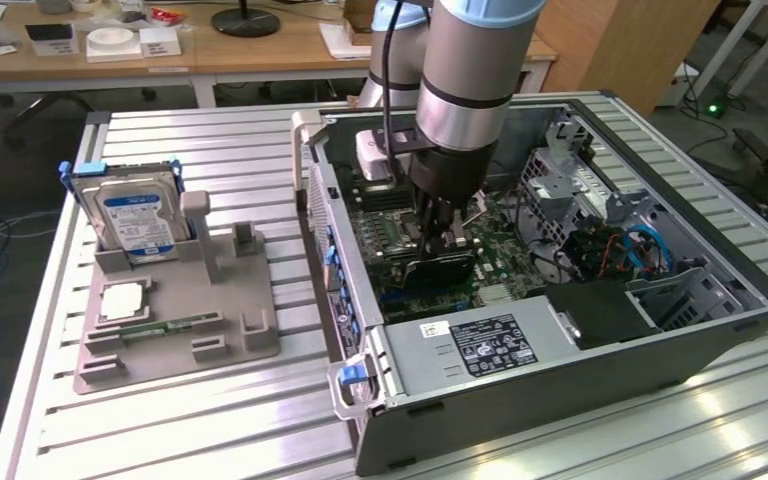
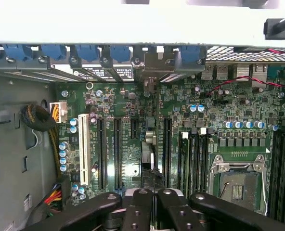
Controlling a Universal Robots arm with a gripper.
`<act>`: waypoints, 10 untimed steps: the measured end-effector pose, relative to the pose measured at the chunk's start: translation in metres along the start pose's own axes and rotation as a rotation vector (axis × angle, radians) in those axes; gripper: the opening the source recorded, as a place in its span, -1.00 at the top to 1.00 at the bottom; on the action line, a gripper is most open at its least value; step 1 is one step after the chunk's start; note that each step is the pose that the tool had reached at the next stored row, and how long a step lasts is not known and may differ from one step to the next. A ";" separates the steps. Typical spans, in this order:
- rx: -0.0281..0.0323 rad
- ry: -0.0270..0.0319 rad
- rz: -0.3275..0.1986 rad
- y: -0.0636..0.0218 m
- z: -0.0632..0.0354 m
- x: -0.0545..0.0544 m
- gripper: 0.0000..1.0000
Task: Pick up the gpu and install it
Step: 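Insert the gpu into the slot, then press down on the gpu until it lock into place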
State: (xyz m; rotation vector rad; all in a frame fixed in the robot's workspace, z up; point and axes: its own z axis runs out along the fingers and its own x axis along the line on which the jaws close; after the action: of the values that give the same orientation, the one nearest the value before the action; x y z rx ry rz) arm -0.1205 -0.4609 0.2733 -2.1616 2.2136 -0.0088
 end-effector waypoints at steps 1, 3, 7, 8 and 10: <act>0.0000 0.0000 0.000 0.0000 0.0000 0.000 0.80; 0.0000 0.0000 0.000 0.0000 0.0000 0.000 0.80; 0.0000 0.0000 0.000 0.0000 0.0000 0.000 0.80; -0.0001 0.0000 0.000 0.0000 0.0000 0.000 0.80; 0.0000 -0.0001 0.000 0.0000 0.0000 0.000 0.80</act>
State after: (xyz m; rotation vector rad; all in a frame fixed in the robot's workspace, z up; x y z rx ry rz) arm -0.1205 -0.4609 0.2733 -2.1615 2.2137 -0.0087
